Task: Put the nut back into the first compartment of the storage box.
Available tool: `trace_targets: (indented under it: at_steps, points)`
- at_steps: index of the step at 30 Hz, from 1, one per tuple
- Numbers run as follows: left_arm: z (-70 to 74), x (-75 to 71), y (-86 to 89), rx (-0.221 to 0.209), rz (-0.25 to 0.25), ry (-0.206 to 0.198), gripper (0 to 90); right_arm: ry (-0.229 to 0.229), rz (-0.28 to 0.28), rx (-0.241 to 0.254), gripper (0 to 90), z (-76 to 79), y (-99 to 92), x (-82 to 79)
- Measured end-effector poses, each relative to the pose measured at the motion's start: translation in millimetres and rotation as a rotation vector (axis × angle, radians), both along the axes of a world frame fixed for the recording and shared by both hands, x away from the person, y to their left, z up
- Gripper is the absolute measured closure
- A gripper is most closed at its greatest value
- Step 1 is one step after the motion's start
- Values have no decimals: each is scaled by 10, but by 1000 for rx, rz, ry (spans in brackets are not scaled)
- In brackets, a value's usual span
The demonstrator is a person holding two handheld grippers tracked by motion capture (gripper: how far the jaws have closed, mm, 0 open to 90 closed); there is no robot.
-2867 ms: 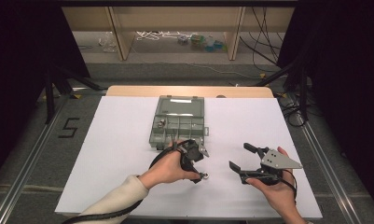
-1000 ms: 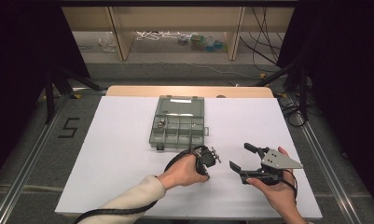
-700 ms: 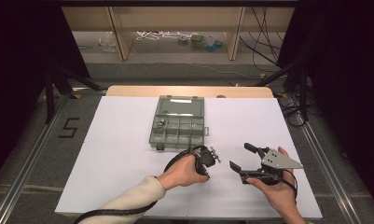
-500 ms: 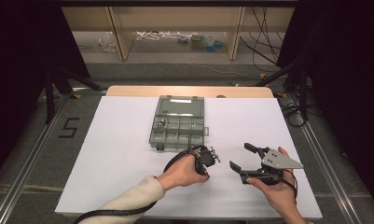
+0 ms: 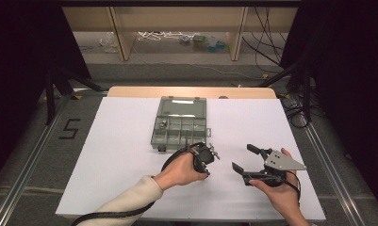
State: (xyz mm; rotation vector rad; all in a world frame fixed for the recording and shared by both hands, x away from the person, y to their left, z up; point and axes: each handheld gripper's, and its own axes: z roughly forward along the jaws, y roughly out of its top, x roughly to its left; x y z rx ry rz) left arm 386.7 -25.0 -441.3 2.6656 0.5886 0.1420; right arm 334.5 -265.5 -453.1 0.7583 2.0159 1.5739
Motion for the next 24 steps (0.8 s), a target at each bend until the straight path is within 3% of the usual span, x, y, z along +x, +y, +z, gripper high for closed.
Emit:
trace_targets:
  at_steps: [15,16,24]
  points:
    - [189,109,202,-24,49,-33,704,1,-6,-8,158,2,-2,-2]
    - [200,115,216,-26,57,-28,704,-28,0,-7,158,-2,-3,19]
    - [282,172,329,-22,74,-51,704,1,-12,-4,158,-2,6,-1]
